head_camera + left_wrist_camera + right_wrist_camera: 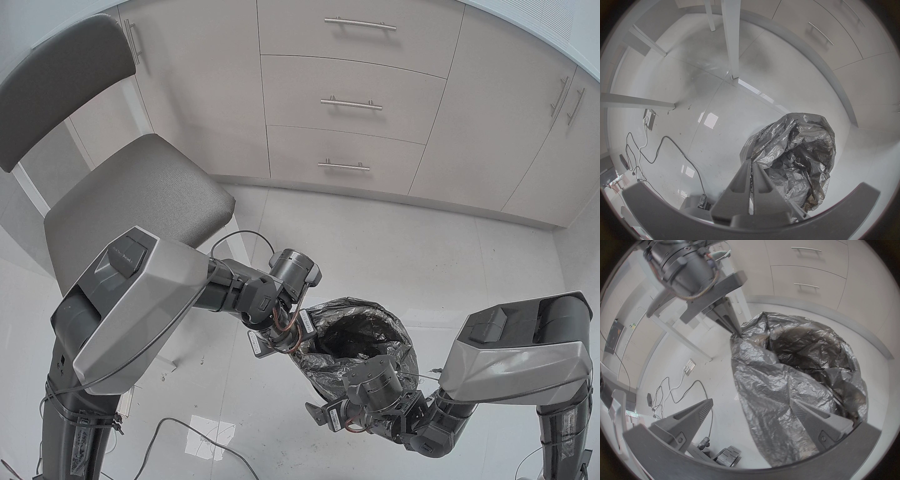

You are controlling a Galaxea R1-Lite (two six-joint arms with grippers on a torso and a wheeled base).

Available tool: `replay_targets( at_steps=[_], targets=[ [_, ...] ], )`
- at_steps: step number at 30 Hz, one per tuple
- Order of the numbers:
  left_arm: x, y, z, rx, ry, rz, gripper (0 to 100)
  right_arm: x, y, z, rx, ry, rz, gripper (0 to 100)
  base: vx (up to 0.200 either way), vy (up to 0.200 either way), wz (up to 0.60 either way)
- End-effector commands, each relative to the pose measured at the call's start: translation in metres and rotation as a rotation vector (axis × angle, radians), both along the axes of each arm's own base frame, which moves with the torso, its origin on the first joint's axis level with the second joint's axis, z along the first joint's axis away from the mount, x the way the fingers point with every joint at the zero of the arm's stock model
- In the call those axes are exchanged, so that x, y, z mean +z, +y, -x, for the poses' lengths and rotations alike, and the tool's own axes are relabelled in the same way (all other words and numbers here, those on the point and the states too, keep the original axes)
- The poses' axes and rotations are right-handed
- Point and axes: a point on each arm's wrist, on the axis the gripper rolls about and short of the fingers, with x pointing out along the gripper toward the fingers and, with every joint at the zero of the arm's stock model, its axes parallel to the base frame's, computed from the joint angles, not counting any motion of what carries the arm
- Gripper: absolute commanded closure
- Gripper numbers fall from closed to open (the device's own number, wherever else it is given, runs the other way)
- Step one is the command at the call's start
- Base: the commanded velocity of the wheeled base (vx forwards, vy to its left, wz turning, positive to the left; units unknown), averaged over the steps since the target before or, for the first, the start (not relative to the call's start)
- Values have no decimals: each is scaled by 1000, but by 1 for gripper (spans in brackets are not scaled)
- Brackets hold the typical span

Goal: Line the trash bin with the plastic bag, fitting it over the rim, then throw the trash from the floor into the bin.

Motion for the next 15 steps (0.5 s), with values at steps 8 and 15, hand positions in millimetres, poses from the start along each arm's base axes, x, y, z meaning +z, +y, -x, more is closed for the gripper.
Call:
replay_targets(
  at_steps=[8,15],
  targets=[
    [-1,0,0,1,1,-3,100,-6,17,18,69,13,8,0,0,0,0],
    [-1,0,0,1,1,-3,100,-11,27,31,113,24,12,0,0,0,0]
  ],
)
